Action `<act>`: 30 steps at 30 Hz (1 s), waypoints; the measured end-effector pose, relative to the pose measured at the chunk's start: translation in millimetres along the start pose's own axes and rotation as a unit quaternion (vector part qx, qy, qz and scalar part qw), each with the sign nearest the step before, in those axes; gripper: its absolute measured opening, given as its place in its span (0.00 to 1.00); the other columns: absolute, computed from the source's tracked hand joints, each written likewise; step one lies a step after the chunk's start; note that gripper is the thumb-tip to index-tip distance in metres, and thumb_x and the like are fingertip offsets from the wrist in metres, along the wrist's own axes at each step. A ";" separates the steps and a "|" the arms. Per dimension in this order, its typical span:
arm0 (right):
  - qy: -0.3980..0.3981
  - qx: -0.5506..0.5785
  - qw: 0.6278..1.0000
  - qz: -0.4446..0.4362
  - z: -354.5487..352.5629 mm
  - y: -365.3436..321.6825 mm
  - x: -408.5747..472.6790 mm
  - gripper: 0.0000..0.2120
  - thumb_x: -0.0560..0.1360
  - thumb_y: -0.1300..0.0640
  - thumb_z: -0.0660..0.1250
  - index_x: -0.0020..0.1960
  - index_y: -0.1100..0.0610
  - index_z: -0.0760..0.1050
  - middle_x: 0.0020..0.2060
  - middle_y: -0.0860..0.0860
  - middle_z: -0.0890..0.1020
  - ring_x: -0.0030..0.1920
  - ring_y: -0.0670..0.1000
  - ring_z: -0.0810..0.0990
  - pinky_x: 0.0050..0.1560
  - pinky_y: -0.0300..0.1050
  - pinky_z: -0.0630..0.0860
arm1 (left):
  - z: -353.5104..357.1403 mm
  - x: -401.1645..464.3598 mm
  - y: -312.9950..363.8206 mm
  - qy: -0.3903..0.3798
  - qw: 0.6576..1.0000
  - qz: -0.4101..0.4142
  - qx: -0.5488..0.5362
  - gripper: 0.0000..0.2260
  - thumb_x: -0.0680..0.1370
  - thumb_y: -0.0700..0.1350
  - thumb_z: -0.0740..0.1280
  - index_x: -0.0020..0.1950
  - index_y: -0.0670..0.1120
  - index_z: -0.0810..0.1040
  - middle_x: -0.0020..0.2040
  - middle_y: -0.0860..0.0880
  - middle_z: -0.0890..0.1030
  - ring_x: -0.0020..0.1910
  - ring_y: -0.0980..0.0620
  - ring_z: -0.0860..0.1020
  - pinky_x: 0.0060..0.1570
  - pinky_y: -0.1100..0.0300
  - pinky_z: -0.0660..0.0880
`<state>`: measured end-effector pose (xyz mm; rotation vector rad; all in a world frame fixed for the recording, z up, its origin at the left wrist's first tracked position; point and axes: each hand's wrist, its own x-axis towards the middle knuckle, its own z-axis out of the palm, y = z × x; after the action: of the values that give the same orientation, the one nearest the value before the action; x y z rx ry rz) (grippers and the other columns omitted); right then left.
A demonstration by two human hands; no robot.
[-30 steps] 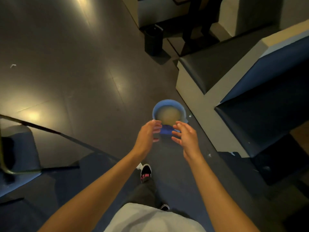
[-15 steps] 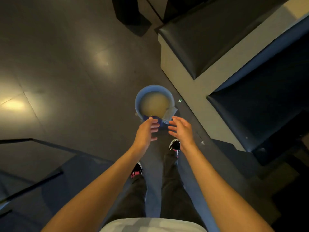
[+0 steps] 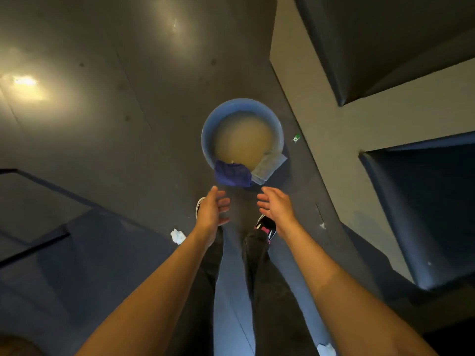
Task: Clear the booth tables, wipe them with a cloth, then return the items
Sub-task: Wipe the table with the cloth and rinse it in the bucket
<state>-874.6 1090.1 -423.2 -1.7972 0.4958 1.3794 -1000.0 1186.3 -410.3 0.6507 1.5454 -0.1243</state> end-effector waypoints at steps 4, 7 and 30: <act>0.013 0.003 0.999 0.042 14.0 26.2 57.9 0.09 0.83 0.57 0.61 0.61 0.59 0.73 0.64 0.65 0.77 0.63 0.63 0.78 0.63 0.56 0.75 | -0.4 61.2 -19.7 -0.004 0.999 -0.033 0.005 0.17 0.86 0.56 0.53 0.63 0.47 0.75 0.57 0.47 0.78 0.56 0.49 0.76 0.56 0.50 0.72; 0.014 0.003 0.998 0.055 32.0 49.8 109.7 0.15 0.83 0.56 0.60 0.68 0.61 0.72 0.64 0.62 0.78 0.58 0.58 0.79 0.60 0.51 0.76 | -3.1 113.9 -31.6 0.000 0.999 -0.041 0.003 0.19 0.86 0.56 0.53 0.66 0.46 0.74 0.54 0.49 0.78 0.58 0.50 0.75 0.57 0.50 0.71; 0.062 0.223 0.965 0.121 85.6 127.3 283.7 0.16 0.79 0.55 0.69 0.65 0.58 0.76 0.55 0.55 0.83 0.48 0.52 0.83 0.39 0.44 0.79 | 4.6 327.3 -78.5 0.077 0.994 0.070 0.030 0.09 0.80 0.47 0.71 0.43 0.44 0.79 0.41 0.47 0.83 0.40 0.50 0.83 0.36 0.63 0.78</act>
<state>-925.1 1124.8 -739.8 -1.4895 1.0331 1.1960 -1014.5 1224.5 -744.4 0.8293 1.6433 -0.0148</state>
